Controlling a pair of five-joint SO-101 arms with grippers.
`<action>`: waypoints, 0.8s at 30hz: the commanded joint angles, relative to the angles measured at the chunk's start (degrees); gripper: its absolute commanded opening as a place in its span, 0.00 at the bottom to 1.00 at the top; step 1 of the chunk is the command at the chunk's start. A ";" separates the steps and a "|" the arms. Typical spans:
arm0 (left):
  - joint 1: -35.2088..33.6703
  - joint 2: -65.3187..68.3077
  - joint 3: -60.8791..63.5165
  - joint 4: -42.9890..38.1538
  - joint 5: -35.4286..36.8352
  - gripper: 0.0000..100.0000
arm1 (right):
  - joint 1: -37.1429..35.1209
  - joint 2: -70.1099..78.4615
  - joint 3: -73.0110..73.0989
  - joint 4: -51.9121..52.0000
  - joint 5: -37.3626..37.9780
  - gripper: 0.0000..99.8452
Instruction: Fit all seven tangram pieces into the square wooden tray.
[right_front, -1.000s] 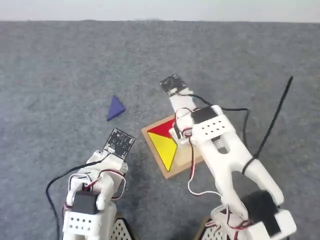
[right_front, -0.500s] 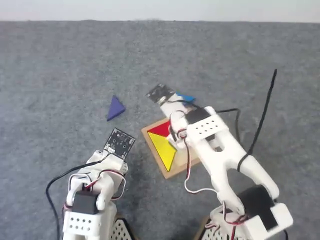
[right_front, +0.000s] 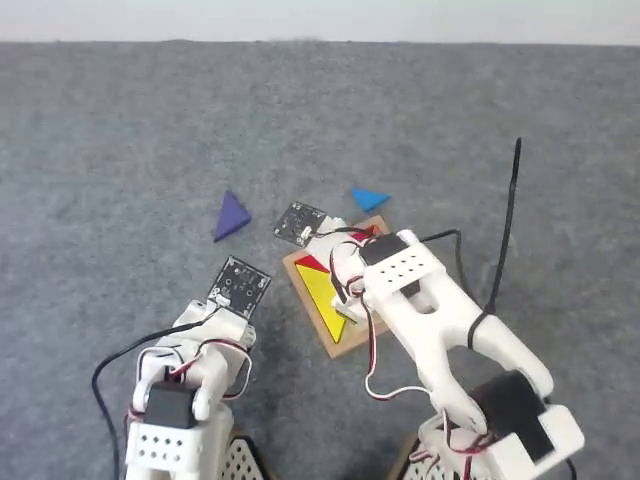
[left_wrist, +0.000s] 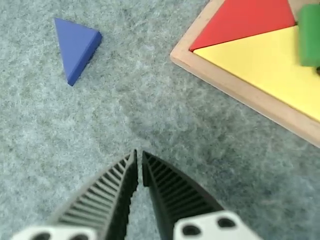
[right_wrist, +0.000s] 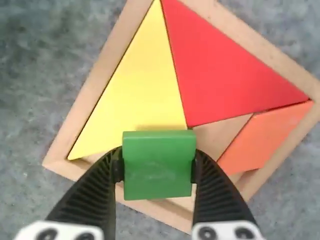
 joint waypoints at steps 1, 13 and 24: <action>-0.18 -0.97 -0.57 -0.09 -0.88 0.02 | -0.04 -0.66 -0.35 -0.48 3.87 0.06; -0.18 -0.97 -0.57 -0.09 -0.88 0.02 | 1.27 -0.66 -0.62 -0.92 8.79 0.06; -0.18 -0.97 -0.57 -0.09 -0.88 0.02 | 1.27 -0.66 -0.44 -0.66 8.97 0.06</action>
